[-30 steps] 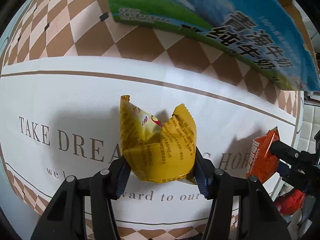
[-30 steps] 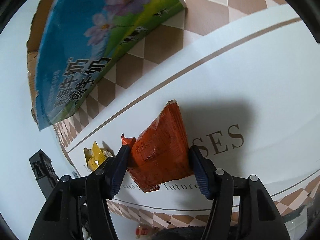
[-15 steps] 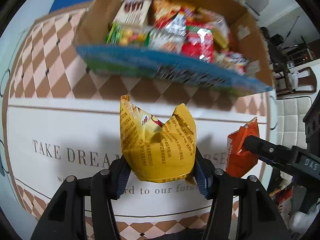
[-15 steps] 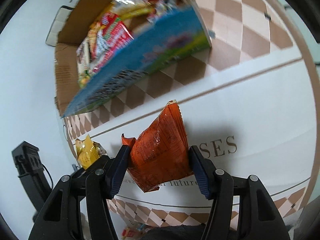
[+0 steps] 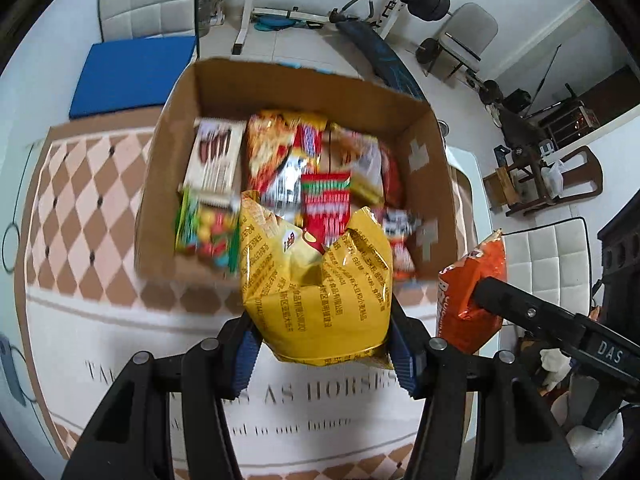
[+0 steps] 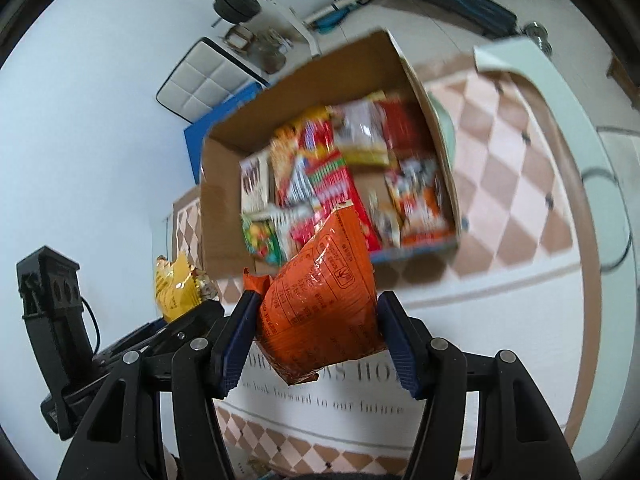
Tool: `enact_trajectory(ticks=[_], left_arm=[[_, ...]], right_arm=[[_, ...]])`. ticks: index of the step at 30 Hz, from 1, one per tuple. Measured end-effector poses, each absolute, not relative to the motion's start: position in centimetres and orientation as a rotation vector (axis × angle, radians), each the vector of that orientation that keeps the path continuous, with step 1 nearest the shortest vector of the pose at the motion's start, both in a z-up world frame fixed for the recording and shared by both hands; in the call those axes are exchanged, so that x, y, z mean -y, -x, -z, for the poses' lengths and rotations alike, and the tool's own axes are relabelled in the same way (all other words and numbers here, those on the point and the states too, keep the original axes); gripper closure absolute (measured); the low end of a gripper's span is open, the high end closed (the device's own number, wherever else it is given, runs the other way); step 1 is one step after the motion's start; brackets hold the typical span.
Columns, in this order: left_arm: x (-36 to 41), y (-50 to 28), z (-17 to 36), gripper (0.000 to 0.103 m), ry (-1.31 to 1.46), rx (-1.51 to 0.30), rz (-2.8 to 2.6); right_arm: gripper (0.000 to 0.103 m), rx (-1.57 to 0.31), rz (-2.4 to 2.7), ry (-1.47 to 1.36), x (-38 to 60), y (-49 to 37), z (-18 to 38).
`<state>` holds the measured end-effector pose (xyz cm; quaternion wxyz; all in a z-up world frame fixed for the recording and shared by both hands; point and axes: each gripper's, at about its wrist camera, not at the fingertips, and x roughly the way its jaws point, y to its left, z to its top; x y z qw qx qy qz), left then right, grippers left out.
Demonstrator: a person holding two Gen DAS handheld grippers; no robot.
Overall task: Organize snacks
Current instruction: 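Carry both packs over the box and open both tools to drop them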
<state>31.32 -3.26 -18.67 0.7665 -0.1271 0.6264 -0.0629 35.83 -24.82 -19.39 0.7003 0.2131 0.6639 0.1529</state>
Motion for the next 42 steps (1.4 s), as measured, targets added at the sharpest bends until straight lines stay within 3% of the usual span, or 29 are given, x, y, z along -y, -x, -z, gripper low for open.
enact_trajectory(ticks=[11,22,26,29,31,42], left_arm=[[0.9,-41.0,23.6,0.049,0.231,-1.48,0.068],[0.8,-44.1,28.4,0.047,0.203,-1.601,0.033],[0.5,-44.1,29.3,0.035,0.217,-1.635,0.004],[0.4,-43.8,29.1,0.01,0.203,-1.62,0.001],[0.4,-43.5,28.5,0.01,0.188,-1.607,-0.003],[-0.1,-39.7,24.5,0.009,0.151,-1.506,-0.002]], right_arm=[[0.039,-1.517,-0.308,-0.337,22.0,-44.7,23.8],[0.037,-1.607,-0.252,-0.275,20.2,-47.6,29.6],[0.036,-1.614,-0.225,-0.237,20.0,-47.9,30.3],[0.018,-1.615,-0.21,-0.236,20.3,-48.0,30.5],[0.012,-1.62,-0.196,-0.229,20.5,-48.0,30.3],[0.006,-1.562,-0.168,-0.069,20.3,-45.4,27.8]])
